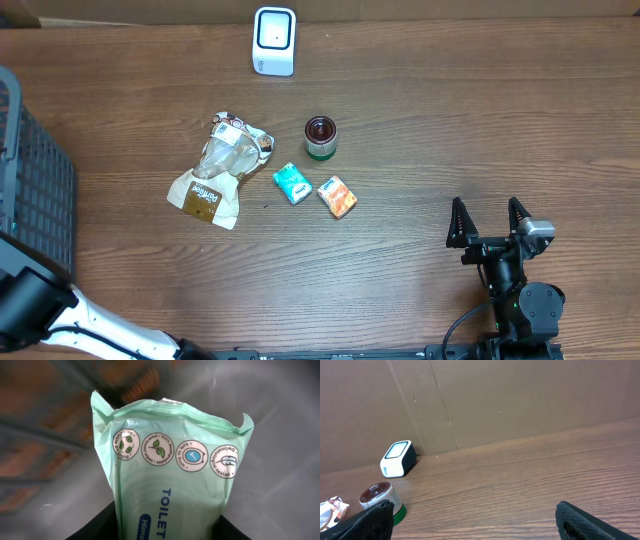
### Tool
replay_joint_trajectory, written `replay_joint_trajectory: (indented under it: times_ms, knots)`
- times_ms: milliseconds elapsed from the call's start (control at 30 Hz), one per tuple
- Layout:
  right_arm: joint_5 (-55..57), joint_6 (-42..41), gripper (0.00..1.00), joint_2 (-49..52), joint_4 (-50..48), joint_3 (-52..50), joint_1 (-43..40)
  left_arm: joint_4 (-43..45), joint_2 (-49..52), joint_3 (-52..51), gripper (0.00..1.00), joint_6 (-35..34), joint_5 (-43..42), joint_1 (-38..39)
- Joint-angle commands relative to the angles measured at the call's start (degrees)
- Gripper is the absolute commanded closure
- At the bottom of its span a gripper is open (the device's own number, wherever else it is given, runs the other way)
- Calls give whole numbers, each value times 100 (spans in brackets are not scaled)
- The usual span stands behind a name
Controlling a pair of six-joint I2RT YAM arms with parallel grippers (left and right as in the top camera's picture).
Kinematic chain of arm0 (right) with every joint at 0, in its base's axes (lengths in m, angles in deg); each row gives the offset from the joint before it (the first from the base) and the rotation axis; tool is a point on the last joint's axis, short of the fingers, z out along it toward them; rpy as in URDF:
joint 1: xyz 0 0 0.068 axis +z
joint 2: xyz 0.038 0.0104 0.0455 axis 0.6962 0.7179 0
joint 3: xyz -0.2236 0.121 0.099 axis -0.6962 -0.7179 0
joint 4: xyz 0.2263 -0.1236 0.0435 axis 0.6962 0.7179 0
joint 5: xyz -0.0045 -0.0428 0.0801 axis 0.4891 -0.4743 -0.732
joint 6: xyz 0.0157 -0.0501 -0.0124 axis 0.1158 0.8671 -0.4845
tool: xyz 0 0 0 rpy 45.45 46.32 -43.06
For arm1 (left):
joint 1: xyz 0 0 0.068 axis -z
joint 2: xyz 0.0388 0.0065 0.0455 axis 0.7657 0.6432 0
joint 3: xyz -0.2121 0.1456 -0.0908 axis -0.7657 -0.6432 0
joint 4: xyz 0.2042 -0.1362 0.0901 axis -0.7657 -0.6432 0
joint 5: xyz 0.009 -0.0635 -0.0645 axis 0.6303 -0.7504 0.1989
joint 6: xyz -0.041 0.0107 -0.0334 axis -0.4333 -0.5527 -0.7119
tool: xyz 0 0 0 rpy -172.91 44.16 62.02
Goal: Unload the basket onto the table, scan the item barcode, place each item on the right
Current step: 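Reach the left gripper into the basket and grasp the green toilet-paper pack, then carry the green pack past the scanner and drop it on the table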
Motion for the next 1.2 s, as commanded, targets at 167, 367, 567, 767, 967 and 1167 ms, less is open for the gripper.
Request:
replay_joint_trajectory:
  times_ms: [167,367,567,767,967,1167]
  knots:
    - [-13,0,0,-46,-31,-61,-15,291,-2184,20,57,-1099,-398,155]
    - [-13,0,0,-46,-33,-61,-15,334,-3580,20,64,-1709,-1250,446]
    - [-13,0,0,-46,-31,-61,-15,-144,-4575,20,63,-1786,-1563,1423]
    - [-13,0,0,-46,-31,-61,-15,-1676,-4911,9,65,-1711,-1755,3206]
    - [-13,0,0,-46,-31,-61,-15,-3097,-4422,-238,69,-1674,-1733,5193]
    - [-11,0,0,-46,-31,-61,-15,-3497,-3453,-577,62,-1714,-1381,6916]
